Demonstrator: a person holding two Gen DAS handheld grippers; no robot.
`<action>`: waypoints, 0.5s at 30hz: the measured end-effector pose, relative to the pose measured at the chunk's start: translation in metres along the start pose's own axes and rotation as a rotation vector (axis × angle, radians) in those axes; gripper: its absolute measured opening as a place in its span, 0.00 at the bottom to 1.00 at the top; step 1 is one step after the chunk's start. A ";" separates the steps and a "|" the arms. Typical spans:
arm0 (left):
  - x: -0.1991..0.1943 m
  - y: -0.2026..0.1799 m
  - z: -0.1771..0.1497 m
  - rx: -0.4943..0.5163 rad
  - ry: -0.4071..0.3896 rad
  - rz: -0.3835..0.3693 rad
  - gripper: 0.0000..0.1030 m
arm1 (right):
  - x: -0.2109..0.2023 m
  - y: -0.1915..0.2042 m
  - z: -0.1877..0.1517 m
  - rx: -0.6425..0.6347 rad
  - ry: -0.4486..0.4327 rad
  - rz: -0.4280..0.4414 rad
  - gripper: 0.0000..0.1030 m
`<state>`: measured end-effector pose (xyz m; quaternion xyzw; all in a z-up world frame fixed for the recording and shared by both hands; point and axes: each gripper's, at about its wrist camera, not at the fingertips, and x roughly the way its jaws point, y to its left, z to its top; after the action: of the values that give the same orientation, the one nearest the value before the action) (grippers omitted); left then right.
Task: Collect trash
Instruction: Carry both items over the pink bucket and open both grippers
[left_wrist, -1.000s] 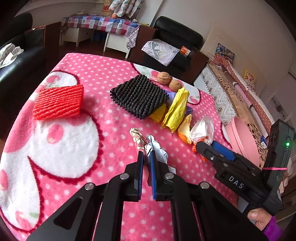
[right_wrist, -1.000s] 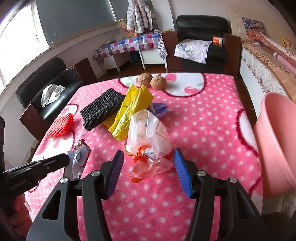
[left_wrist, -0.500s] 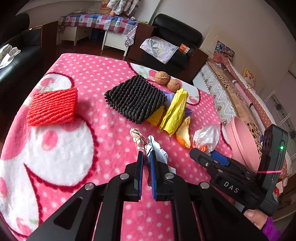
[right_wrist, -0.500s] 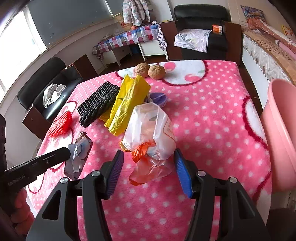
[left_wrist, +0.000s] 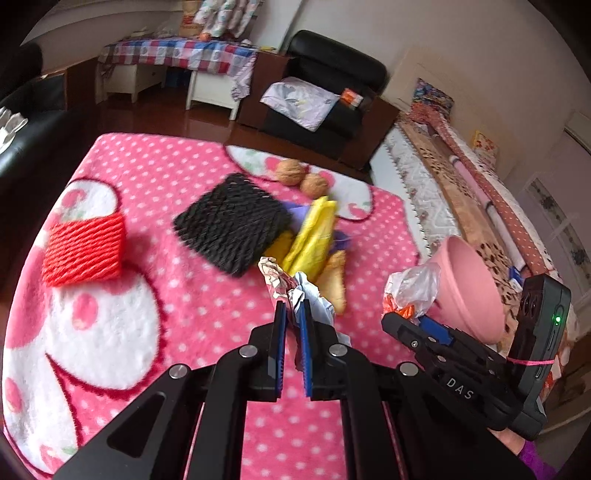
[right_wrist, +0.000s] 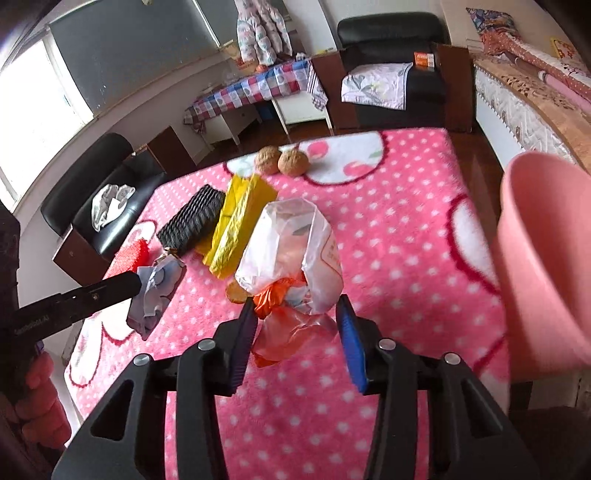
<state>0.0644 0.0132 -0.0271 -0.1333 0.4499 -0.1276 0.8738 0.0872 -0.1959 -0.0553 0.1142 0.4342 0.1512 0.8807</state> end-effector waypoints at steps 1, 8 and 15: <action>-0.001 -0.004 0.001 0.008 0.002 -0.010 0.06 | -0.005 -0.002 0.001 -0.003 -0.012 -0.002 0.43; -0.009 -0.052 0.009 0.094 -0.025 -0.090 0.06 | -0.044 -0.026 0.006 0.035 -0.106 -0.025 0.43; -0.003 -0.114 0.022 0.188 -0.061 -0.172 0.06 | -0.081 -0.070 0.007 0.106 -0.185 -0.126 0.43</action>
<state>0.0684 -0.0894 0.0272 -0.0925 0.3961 -0.2394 0.8816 0.0577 -0.2905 -0.0153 0.1467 0.3646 0.0612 0.9175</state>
